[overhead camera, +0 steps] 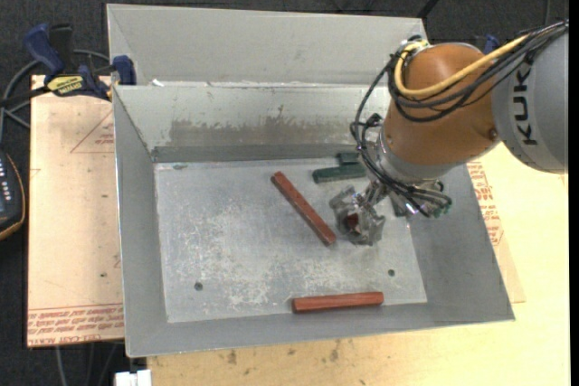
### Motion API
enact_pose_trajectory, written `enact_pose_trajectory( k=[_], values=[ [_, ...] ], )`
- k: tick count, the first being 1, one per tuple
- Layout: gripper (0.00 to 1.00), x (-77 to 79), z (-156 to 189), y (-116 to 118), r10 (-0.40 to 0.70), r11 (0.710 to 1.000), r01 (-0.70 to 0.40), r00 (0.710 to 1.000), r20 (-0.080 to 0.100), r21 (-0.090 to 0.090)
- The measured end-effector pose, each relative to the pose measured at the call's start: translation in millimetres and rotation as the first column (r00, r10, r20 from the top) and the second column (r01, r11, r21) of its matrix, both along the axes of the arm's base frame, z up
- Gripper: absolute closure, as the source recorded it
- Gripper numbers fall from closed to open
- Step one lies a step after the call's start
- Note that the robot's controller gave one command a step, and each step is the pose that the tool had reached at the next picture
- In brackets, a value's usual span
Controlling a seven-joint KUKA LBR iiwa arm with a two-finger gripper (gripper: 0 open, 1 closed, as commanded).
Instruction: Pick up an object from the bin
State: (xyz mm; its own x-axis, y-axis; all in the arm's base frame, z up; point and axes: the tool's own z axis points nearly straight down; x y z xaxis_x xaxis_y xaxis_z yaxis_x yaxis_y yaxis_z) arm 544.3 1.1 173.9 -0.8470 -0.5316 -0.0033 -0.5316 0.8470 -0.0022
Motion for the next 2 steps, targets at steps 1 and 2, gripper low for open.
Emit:
enact_pose_trajectory(
  k=[1, 2],
  values=[
    [1.0, 85.5, 10.3, 8.6, -0.054, 0.999, 0.054, 0.999, 0.007, 0.003],
    [0.0, 82.3, 9.1, 8.4, -0.056, 0.998, 0.056, 0.998, -0.001, 0.003]
  ],
)
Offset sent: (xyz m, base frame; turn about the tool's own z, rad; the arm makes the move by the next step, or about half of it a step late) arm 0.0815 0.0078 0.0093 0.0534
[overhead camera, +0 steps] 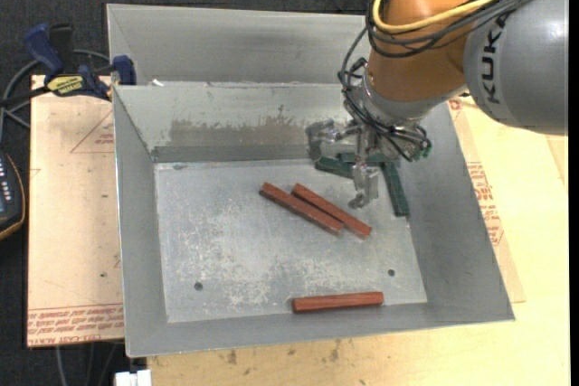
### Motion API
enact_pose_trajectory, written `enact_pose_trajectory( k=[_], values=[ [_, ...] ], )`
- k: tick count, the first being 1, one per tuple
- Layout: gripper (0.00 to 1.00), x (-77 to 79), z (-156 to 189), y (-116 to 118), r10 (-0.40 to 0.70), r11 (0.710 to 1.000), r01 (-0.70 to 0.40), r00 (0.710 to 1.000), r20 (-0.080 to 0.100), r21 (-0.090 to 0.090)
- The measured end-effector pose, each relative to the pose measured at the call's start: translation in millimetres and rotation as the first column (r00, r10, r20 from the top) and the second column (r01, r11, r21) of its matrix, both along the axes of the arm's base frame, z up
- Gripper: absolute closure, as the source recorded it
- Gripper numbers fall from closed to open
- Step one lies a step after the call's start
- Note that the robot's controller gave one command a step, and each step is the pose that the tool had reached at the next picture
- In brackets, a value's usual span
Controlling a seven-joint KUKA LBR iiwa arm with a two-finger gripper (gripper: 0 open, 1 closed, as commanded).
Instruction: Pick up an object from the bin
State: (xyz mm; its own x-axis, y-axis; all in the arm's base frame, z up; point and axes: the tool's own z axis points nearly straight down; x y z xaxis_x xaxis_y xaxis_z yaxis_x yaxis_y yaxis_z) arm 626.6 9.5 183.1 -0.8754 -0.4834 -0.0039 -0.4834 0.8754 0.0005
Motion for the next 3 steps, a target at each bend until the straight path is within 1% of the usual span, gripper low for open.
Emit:
enact_pose_trajectory(
  k=[1, 2, 3],
  values=[
    [0.0, 6.5, -116.1, 6.5, -0.072, 0.997, 0.072, 0.997, -0.009, -0.002],
    [1.0, 12.2, -107.0, 6.3, -0.076, 0.997, 0.076, 0.997, 0.011, 0.001],
    [0.0, 9.9, -110.4, 6.8, -0.075, 0.997, 0.075, 0.997, 0.005, 0.001]
  ],
)
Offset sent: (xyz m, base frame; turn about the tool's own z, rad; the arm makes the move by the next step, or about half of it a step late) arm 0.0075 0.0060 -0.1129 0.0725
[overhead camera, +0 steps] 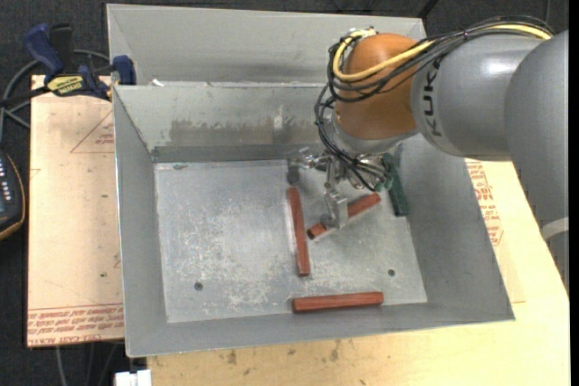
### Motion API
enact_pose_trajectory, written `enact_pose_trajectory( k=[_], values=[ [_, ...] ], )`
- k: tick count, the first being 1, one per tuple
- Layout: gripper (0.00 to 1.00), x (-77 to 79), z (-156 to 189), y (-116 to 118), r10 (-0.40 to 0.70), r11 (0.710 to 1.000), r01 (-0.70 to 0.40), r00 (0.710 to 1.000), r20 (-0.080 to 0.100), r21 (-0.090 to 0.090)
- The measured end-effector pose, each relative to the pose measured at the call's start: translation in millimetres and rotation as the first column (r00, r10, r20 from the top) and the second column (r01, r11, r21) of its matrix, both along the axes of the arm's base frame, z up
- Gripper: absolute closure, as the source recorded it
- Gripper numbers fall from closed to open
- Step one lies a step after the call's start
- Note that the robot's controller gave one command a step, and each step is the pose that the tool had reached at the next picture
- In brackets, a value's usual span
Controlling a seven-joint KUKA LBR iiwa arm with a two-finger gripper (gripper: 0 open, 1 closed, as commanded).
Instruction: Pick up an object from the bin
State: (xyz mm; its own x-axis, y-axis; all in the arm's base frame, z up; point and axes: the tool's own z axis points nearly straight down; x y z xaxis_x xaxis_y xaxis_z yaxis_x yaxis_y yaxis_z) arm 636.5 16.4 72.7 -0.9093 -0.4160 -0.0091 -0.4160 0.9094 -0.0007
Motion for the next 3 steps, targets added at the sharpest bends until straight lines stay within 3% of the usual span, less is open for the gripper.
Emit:
enact_pose_trajectory(
  k=[1, 2, 3],
  values=[
    [0.0, 21.9, 31, 8, 0.363, 0.932, -0.363, 0.932, 0.0, -0.004],
    [0.0, 12.1, 37, -39, 0.335, 0.942, -0.335, 0.942, -0.006, -0.003],
    [0.0, -12.9, 7, -15, 0.369, 0.93, -0.369, 0.929, -0.01, 0.002]
  ],
)
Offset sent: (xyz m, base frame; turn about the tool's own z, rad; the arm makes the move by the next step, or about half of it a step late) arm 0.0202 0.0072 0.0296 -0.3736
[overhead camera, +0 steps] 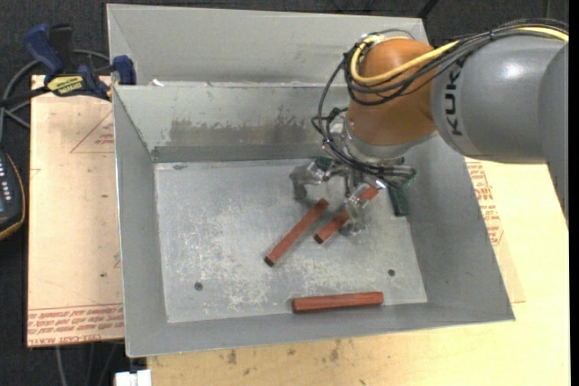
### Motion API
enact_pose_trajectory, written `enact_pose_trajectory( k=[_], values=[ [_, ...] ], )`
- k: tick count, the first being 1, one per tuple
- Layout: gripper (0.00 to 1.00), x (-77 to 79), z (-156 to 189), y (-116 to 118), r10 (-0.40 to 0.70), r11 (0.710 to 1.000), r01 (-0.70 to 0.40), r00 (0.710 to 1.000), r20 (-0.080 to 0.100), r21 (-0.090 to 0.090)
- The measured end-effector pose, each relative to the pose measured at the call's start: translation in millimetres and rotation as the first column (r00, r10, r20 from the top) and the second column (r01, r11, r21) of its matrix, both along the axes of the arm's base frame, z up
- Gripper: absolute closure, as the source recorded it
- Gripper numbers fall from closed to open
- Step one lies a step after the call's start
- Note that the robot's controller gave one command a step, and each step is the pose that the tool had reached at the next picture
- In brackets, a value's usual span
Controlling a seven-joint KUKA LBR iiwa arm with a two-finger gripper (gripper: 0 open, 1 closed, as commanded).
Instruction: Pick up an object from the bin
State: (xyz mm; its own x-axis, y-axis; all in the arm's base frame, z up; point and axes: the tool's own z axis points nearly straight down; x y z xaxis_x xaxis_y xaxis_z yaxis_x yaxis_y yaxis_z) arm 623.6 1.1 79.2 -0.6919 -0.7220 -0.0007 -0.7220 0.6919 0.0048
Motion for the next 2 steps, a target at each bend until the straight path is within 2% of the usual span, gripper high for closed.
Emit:
enact_pose_trajectory(
  k=[1, 2],
  values=[
    [1.0, 1.9, 2, -2, -0.005, 1.0, 0.005, 1.0, 0.004, -0.001],
    [1.0, -2.2, 161, -8, -0.035, 0.999, 0.035, 0.999, 0.015, -0.002]
  ],
)
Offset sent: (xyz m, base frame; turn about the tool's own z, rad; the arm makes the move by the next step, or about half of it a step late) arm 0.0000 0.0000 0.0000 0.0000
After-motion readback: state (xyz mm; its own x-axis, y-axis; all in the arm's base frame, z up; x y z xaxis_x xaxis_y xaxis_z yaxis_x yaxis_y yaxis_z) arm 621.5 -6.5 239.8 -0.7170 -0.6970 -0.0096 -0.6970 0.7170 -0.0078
